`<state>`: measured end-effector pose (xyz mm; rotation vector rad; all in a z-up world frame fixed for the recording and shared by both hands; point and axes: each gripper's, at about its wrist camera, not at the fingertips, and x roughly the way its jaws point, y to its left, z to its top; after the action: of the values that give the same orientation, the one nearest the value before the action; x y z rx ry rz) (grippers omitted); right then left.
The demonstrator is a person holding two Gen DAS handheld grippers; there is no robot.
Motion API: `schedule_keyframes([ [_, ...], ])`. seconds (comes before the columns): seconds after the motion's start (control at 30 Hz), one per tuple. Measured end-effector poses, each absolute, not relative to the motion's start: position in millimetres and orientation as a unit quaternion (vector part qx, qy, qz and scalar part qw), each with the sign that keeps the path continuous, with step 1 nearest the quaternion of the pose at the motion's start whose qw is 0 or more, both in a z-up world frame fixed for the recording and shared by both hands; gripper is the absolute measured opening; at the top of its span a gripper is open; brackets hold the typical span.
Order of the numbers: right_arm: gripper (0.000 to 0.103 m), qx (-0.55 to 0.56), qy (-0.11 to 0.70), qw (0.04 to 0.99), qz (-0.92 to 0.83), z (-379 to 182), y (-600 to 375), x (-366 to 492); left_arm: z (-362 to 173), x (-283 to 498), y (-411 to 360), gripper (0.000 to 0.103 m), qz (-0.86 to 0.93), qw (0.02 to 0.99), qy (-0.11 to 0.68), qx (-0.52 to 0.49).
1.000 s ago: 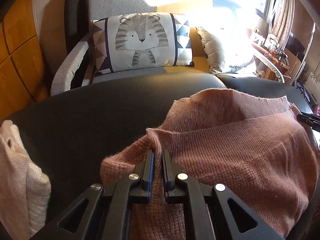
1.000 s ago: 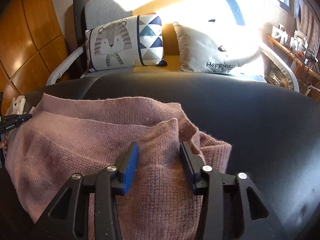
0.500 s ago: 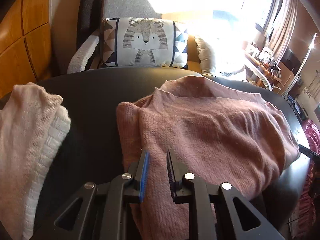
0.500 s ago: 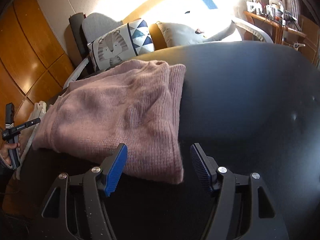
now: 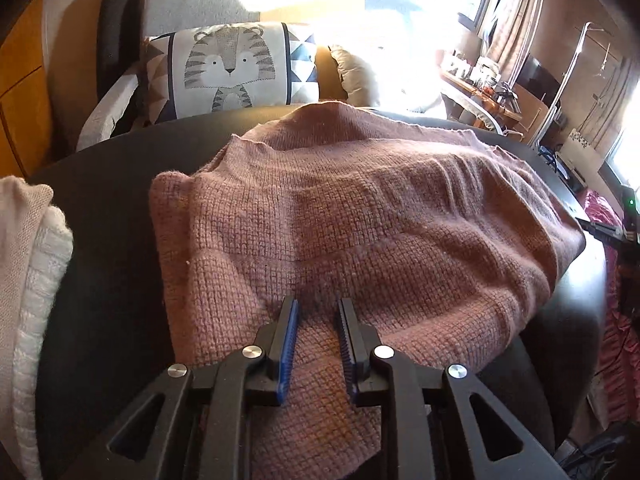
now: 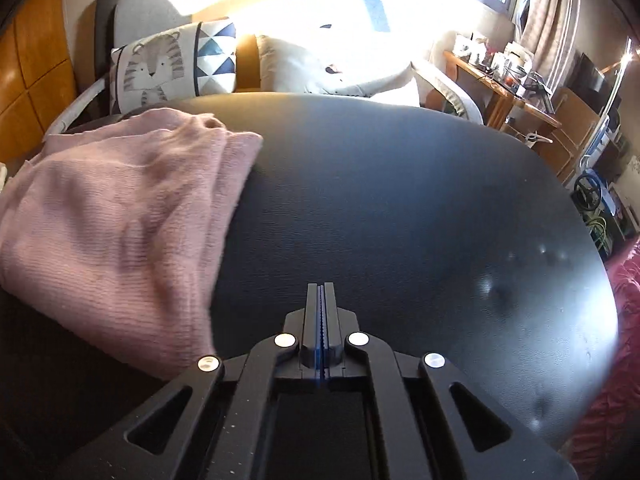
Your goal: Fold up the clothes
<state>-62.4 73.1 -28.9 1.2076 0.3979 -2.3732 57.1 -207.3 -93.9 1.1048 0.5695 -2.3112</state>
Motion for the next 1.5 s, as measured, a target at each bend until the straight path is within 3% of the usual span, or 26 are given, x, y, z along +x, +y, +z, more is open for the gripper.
schedule_keyframes([
  [0.07,0.002,0.429,0.121,0.237,-0.863,-24,79,-59,-93,60,-207,0.021,-0.85,0.255,0.211,0.41],
  [0.1,0.01,0.416,0.116,0.253,-0.866,-19,77,-49,-91,61,-207,0.021,-0.848,0.259,0.213,0.41],
  [0.17,0.047,0.39,0.105,0.286,-0.869,-8,73,-30,-85,64,-202,0.021,-0.847,0.264,0.214,0.408],
  [0.2,0.081,0.373,0.13,0.302,-0.868,-7,66,-16,-81,67,-197,0.021,-0.85,0.263,0.209,0.407],
  [0.23,0.092,0.354,0.164,0.318,-0.864,-6,56,1,-77,70,-190,0.021,-0.853,0.259,0.202,0.405],
  [0.47,0.092,0.284,0.353,0.399,-0.798,-31,3,59,-69,79,-135,0.026,-0.859,0.209,0.062,0.463],
  [0.67,0.092,0.318,0.39,0.446,-0.74,-61,-17,46,-89,56,-124,0.038,-0.839,0.189,-0.036,0.508],
  [0.7,0.087,0.334,0.375,0.451,-0.738,-61,-16,38,-94,55,-129,0.044,-0.839,0.186,-0.039,0.51],
  [0.77,0.048,0.358,0.364,0.433,-0.743,-60,-11,21,-99,57,-144,0.052,-0.843,0.178,-0.019,0.507],
  [0.8,0.022,0.359,0.376,0.416,-0.746,-60,-8,15,-99,62,-154,0.054,-0.847,0.174,0.004,0.502],
  [0.87,0.022,0.365,0.393,0.399,-0.744,-62,1,7,-100,74,-174,0.054,-0.854,0.16,0.071,0.491],
  [1.1,0.022,0.367,0.371,0.402,-0.752,-49,13,10,-102,79,-172,0.054,-0.848,0.149,0.049,0.506],
  [1.17,0.03,0.366,0.361,0.406,-0.756,-43,15,13,-100,80,-175,0.054,-0.848,0.146,0.063,0.506],
  [1.23,0.048,0.364,0.352,0.409,-0.759,-38,17,16,-92,79,-175,0.052,-0.852,0.13,0.079,0.501],
  [1.33,0.063,0.362,0.322,0.417,-0.769,-25,23,19,-68,79,-173,0.052,-0.871,0.121,0.092,0.467],
  [1.4,0.069,0.364,0.26,0.425,-0.787,-8,33,16,-49,79,-173,0.052,-0.887,0.118,0.112,0.431],
  [1.5,0.069,0.359,0.177,0.431,-0.809,10,27,9,-29,71,-184,0.052,-0.905,0.121,0.152,0.379],
])
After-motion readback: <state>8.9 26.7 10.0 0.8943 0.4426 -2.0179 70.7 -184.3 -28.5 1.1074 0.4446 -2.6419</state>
